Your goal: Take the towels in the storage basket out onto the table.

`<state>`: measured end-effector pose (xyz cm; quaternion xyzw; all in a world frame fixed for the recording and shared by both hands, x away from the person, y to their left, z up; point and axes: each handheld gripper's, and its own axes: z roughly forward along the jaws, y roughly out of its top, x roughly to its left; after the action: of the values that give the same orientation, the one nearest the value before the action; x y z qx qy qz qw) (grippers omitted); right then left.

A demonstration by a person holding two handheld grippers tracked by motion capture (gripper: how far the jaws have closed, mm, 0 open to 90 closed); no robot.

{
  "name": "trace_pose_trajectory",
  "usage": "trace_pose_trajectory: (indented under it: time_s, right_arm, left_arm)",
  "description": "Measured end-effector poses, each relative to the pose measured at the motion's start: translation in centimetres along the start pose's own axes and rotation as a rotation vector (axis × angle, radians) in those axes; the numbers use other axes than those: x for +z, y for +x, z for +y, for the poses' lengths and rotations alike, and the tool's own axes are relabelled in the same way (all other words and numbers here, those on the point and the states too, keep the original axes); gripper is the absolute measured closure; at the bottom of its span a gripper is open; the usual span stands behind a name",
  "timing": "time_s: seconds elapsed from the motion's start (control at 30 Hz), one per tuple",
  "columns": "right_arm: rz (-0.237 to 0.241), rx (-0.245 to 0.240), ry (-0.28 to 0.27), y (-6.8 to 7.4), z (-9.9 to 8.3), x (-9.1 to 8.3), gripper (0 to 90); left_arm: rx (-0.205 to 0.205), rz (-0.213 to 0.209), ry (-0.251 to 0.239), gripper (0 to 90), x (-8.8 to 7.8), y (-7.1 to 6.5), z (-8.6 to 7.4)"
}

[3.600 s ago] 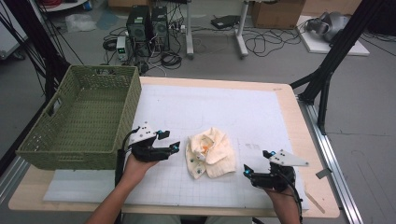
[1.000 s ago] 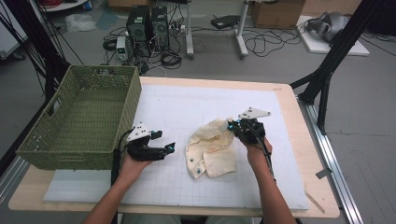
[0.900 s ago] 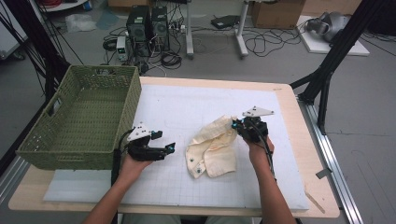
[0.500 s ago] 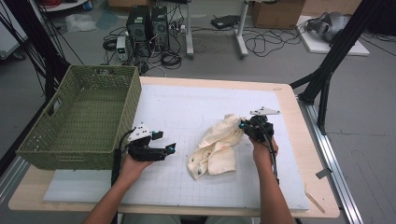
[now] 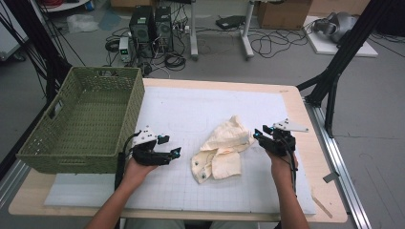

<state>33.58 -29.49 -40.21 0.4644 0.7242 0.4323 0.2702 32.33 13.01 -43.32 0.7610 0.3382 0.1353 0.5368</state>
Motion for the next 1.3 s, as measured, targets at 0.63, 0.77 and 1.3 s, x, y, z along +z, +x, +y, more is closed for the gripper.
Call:
trace_pose_trajectory:
  time_s: [0.63,0.77,1.3]
  right_arm:
    - [0.291,-0.176,0.006,9.3,-1.8,0.6,44.6]
    - [0.325,-0.195,0.027,11.0,-1.6,1.7,40.8]
    - [0.308,-0.283,0.165,12.0,-2.3,3.3,81.7]
  left_arm:
    - [0.007,0.008,-0.011,32.1,-0.1,0.1,0.0]
    - [0.006,0.008,-0.010,32.0,-0.2,0.1,0.0]
    - [0.005,0.005,-0.008,32.0,-0.2,0.1,0.0]
